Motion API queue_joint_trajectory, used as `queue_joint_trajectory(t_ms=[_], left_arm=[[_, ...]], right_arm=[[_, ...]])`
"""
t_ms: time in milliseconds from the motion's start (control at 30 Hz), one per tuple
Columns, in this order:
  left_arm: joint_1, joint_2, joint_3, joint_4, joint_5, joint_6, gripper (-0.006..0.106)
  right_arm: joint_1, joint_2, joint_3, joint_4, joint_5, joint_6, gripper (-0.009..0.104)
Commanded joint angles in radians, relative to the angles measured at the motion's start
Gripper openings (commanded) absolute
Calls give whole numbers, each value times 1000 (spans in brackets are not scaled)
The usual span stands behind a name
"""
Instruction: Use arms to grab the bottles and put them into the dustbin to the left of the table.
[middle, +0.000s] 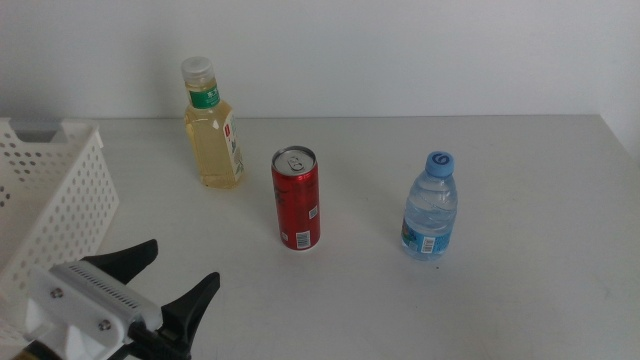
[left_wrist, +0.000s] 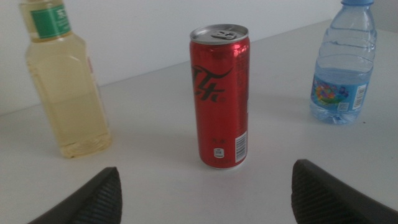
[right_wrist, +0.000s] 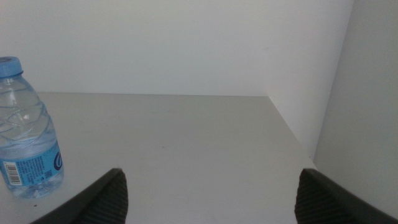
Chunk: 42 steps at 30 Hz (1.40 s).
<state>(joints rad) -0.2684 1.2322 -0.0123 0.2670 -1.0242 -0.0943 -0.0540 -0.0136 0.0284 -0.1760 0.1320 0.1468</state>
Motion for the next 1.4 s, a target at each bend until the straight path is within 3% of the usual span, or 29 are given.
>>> queue_joint_trajectory(t_ms=[0, 400, 733, 1033, 1367], left_arm=[[-4, 36, -56, 25, -79, -30, 93], [-4, 319, -289, 194, -102, -145, 93], [-4, 438, -439, 204, -97, -161, 93], [-9, 544, -560, 271, -93, -201, 93], [-21, 650, -667, 272, -94, -229, 93]], right_arm=[[-5, -21, -9, -9, -71, -11, 94], [-5, -21, -9, -9, -71, -11, 94], [-5, -21, -9, -9, -71, -11, 94], [-5, -21, -9, -9, -71, -11, 94], [-5, -21, -9, -9, -71, -11, 94]])
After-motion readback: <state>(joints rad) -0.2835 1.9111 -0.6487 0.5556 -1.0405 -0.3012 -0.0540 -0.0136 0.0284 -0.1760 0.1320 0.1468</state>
